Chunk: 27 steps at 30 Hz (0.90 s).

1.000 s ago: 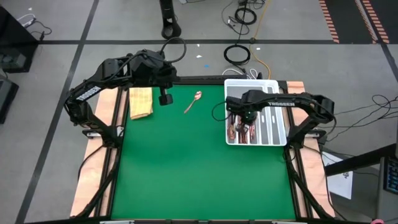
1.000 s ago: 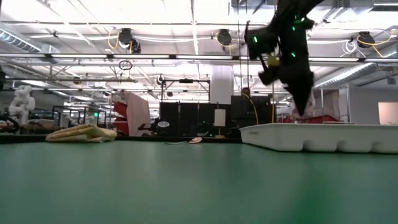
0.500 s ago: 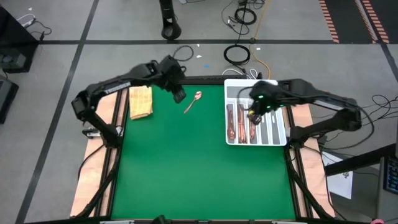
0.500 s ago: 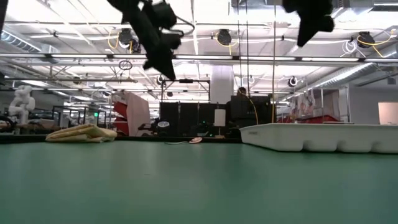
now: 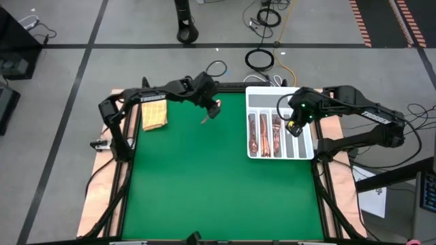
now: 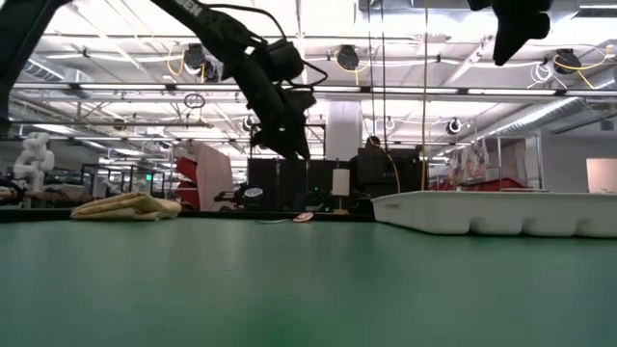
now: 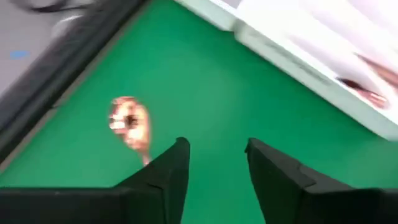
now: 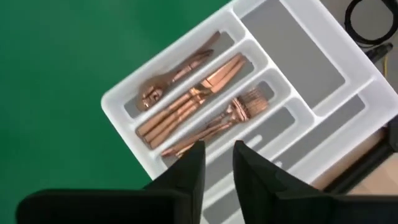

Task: Sort silverware
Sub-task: Put the gold spoon into the silverware organizer

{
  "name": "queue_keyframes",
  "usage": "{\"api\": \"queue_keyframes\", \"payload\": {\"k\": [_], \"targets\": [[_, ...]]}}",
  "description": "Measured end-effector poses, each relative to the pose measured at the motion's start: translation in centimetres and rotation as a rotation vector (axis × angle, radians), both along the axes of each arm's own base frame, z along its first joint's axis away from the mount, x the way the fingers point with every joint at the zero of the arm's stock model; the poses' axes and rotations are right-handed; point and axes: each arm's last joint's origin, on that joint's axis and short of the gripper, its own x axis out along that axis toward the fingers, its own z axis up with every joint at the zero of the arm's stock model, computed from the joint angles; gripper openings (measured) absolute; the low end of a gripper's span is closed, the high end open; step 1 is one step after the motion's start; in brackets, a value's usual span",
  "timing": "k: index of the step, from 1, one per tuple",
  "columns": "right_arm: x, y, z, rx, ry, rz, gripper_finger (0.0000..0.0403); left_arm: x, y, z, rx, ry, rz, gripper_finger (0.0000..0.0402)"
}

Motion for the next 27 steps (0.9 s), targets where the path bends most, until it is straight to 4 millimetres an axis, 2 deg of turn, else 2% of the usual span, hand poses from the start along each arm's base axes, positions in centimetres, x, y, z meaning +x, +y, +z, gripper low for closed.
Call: {"api": "queue_keyframes", "payload": {"k": [4,9,19,24,27], "targets": [[-0.1,0.0,0.0,-0.003,0.017,0.020,0.0086,0.9,0.3,-0.8,0.044,0.109,0.186,0.0177],[0.0,0.0,0.0,-0.008,0.009,0.025,0.0088,1.8,0.2,-2.1,0.089,0.198,0.221,0.0178],[0.2,0.0,0.1,-0.003,-0.025,0.004,0.0089,2.2,0.6,-7.5,-0.020,0.359,0.304,0.0178],[0.6,-0.1,0.3,-0.013,-0.070,0.004,0.0089,2.7,1.0,-9.6,-0.029,0.370,0.303,0.0177],[0.8,-0.2,0.4,-0.015,-0.091,0.004,0.0089,3.0,1.0,-10.9,-0.053,0.410,0.291,0.0158]]}}
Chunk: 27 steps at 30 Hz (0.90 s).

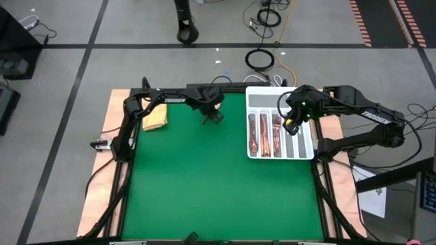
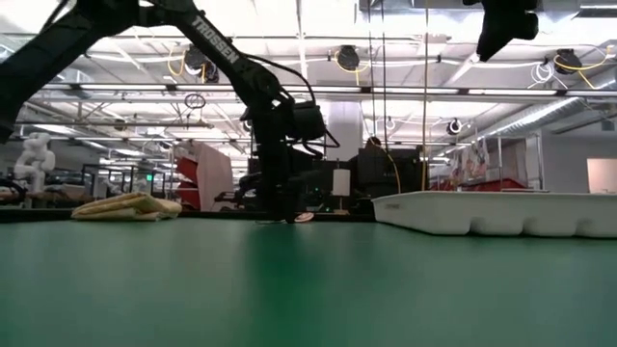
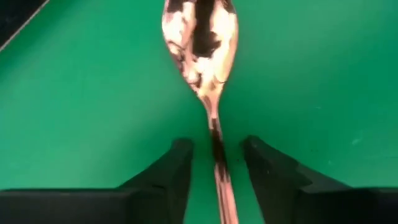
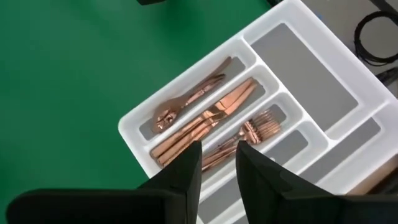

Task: Sort silverware
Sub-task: Put the gold spoon into the silverware organizer

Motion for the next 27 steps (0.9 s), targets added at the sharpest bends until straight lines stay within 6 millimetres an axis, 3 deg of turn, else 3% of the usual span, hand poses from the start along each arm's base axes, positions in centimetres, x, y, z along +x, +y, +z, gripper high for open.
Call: {"api": "queue_keyframes", "payload": {"k": [5,10,15,20,27], "targets": [[0.1,0.2,0.0,0.003,-0.011,0.011,0.0089,-0.1,-0.1,-0.4,0.000,0.064,-0.024,0.0035],[0.3,0.7,0.1,0.002,-0.017,0.039,0.0089,-0.5,0.3,0.1,-0.074,0.036,-0.056,0.0009],[0.3,1.1,0.1,0.001,-0.020,0.065,0.0089,0.7,-2.2,3.8,-0.096,0.014,-0.279,0.0002],[0.0,1.4,0.3,0.000,-0.034,0.079,0.0089,3.0,-4.0,11.1,0.181,-0.121,-0.592,0.0001],[-0.5,1.8,0.5,0.013,-0.059,0.071,0.0089,6.1,-5.1,15.5,0.463,-0.278,-0.965,0.0001]]}}
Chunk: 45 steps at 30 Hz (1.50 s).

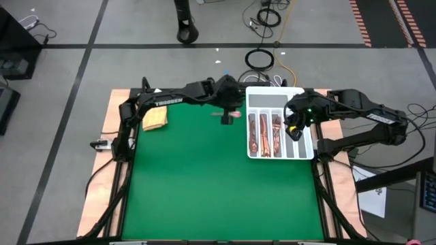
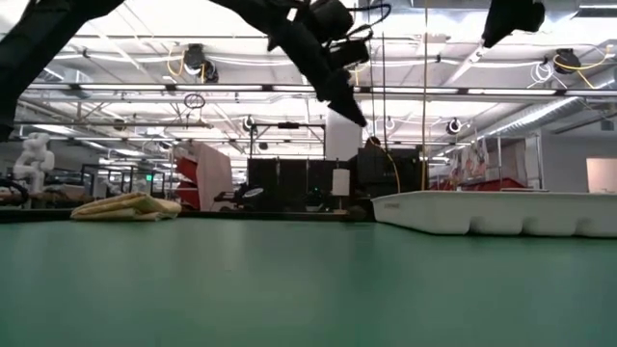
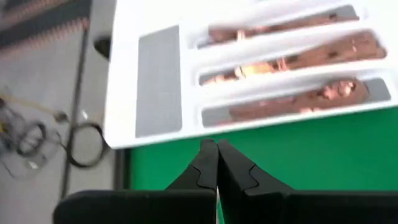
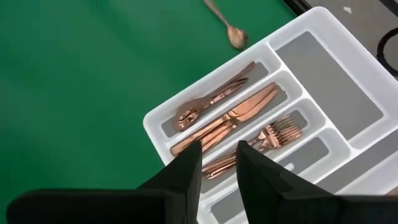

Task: Sort silverware
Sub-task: Put the gold spoon into the silverware organizer

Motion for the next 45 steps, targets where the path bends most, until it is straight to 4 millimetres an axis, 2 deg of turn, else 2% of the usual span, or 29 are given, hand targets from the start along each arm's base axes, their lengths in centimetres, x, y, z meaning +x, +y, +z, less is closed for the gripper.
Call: {"api": "queue_keyframes", "payload": {"k": [3,5,12,17,20,26,31,36,39,45], "targets": [[-0.2,0.2,0.1,0.006,-0.012,-0.003,0.0089,0.7,-0.2,0.0,0.037,-0.027,-0.029,0.0001],[-0.3,0.3,0.2,0.008,-0.017,-0.001,0.0089,0.4,0.1,-0.7,0.020,0.018,0.015,0.0001],[-0.7,0.7,0.3,0.030,-0.023,0.019,0.0089,-2.9,4.9,-1.9,-0.027,0.189,0.178,0.0025],[-0.7,0.8,0.3,0.030,-0.023,0.025,0.0097,-3.8,7.7,-2.0,-0.133,0.101,0.182,0.0058],[-0.7,0.8,0.3,0.031,-0.023,0.025,0.0111,-4.2,8.6,-2.9,-0.202,0.111,0.167,0.0082],[-0.6,0.8,0.3,0.031,-0.026,0.023,0.0142,-3.5,8.8,-5.3,-0.257,0.146,0.108,0.0131],[-0.6,0.8,0.3,0.033,-0.028,0.016,0.0150,-2.1,8.1,-7.5,-0.210,0.205,0.087,0.0162],[-0.6,0.7,0.3,0.029,-0.037,0.014,0.0147,-1.3,7.9,-9.6,-0.215,0.244,0.099,0.0167],[-0.5,0.7,0.3,0.017,-0.039,-0.003,0.0147,-1.1,8.3,-10.5,-0.194,0.258,0.163,0.0167],[-0.5,0.7,0.3,0.027,-0.046,-0.024,0.0147,-0.9,8.7,-11.6,-0.207,0.257,0.210,0.0167]]}}
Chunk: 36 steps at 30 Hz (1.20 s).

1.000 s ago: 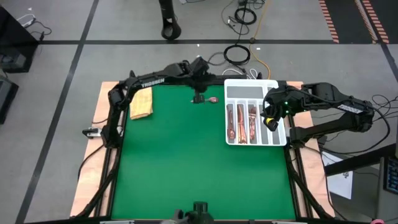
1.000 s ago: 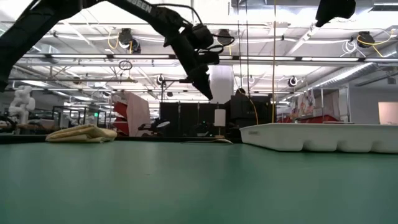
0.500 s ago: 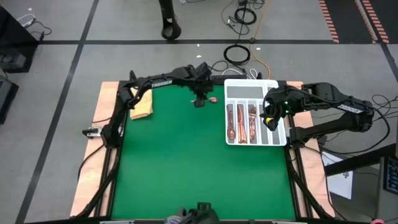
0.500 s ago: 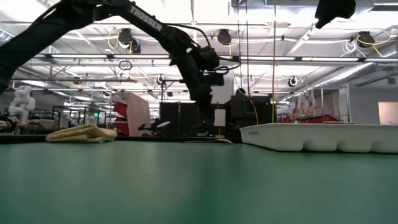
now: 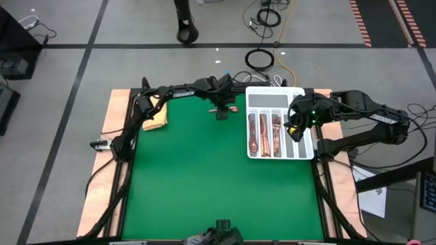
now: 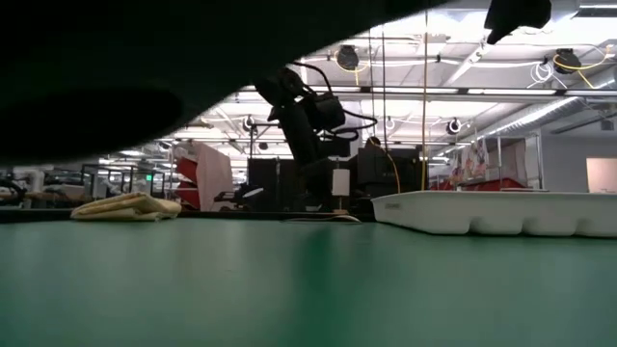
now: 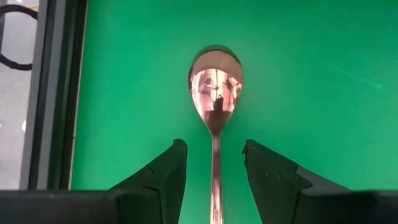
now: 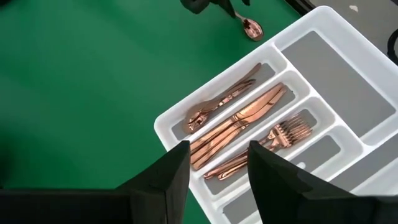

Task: Sort silverware
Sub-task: Put the gold spoon into the silverware organizer

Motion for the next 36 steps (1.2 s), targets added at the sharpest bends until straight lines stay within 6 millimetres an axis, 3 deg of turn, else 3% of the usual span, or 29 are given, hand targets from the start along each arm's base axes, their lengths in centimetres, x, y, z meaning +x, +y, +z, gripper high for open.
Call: {"api": "queue_keyframes", "payload": {"k": [13,18,23,36], "targets": [[0.2,-0.1,0.2,-0.008,-0.033,-0.022,0.0146,1.4,-1.1,-1.7,0.008,-0.015,-0.027,0.0164],[0.4,-0.1,0.3,-0.014,-0.055,-0.030,0.0146,1.7,-0.5,-1.4,0.004,-0.048,0.067,0.0129],[0.6,-0.1,0.4,-0.014,-0.071,-0.030,0.0146,1.5,-0.7,-1.6,0.004,-0.014,0.027,0.0066],[0.6,-0.1,0.4,-0.019,-0.073,-0.021,0.0146,1.6,-1.1,-1.4,0.038,-0.007,0.007,0.0054]]}}
